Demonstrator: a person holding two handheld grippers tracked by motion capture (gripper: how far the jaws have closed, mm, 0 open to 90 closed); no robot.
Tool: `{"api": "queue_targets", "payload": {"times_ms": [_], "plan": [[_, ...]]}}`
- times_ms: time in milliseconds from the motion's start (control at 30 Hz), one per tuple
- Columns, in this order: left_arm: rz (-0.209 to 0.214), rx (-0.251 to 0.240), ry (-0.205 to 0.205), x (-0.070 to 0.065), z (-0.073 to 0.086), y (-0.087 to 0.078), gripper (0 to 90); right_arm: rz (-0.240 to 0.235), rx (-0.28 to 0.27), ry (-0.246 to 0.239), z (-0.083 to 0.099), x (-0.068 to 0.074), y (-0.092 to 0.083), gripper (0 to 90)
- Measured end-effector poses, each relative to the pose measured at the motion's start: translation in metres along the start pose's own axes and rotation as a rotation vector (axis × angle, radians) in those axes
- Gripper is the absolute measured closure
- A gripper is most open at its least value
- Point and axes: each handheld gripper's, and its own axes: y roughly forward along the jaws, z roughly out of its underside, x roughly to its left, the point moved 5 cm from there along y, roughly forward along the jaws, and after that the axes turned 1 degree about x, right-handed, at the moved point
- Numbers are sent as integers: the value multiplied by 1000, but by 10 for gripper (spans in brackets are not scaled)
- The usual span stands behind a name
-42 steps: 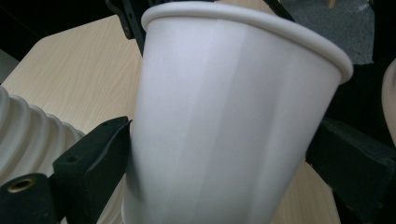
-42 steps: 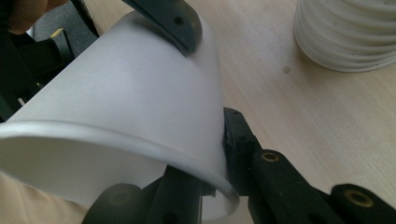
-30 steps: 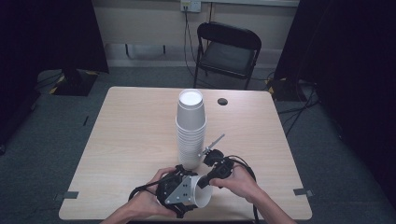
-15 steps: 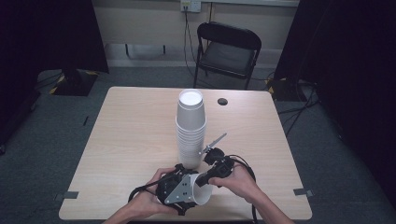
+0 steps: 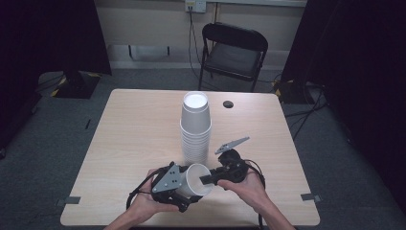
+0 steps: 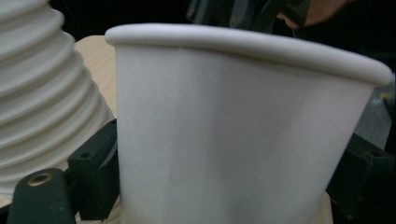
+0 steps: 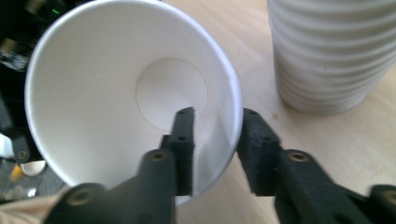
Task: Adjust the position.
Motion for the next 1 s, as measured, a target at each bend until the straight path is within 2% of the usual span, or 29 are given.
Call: {"api": "queue_targets", "payload": {"times_ms": [33, 133, 167, 300, 367, 400, 500, 533, 600, 667, 733, 833, 900, 967, 1000], "plan": [[-7, -14, -17, 1, -1, 0, 133, -2, -41, 3, -1, 0, -3, 757], [-21, -14, -14, 0, -1, 1, 133, -6, -59, 8, -3, 0, -4, 778], [-32, 2, 11, -1, 1, 2, 133, -13, -72, 16, -4, -1, -5, 806], [-43, 5, 33, -1, 2, 3, 129, -10, -65, 35, -5, -3, -4, 826], [-59, 5, 72, -2, 2, 4, 127, -19, -53, 70, -5, -5, -2, 847], [-59, 5, 72, -2, 2, 4, 125, -19, -53, 70, -5, -5, -2, 847], [-45, 22, 119, -6, 2, 6, 128, -23, -37, 85, -6, -5, -1, 869], [-49, 25, 128, -8, 2, 7, 123, -18, -9, 84, -7, -4, 1, 870], [-48, 18, 136, -9, 1, 7, 117, -9, -2, 84, -7, -3, 2, 870], [-58, 25, 162, -9, 2, 7, 115, -4, 13, 90, -7, -2, 4, 870], [-69, 19, 164, -9, 1, 6, 115, -3, 19, 96, -7, -2, 5, 871], [-70, 3, 146, -7, 0, 4, 124, 6, -5, 89, -9, -2, 4, 868], [-76, 4, 153, -6, 0, 4, 127, 3, -8, 86, -10, -2, 3, 865], [-71, -10, 121, -5, 0, 2, 133, 3, -29, 73, -10, -2, 3, 828], [-71, -10, 121, -5, 0, 2, 138, 3, -29, 73, -10, -2, 3, 828]]}}
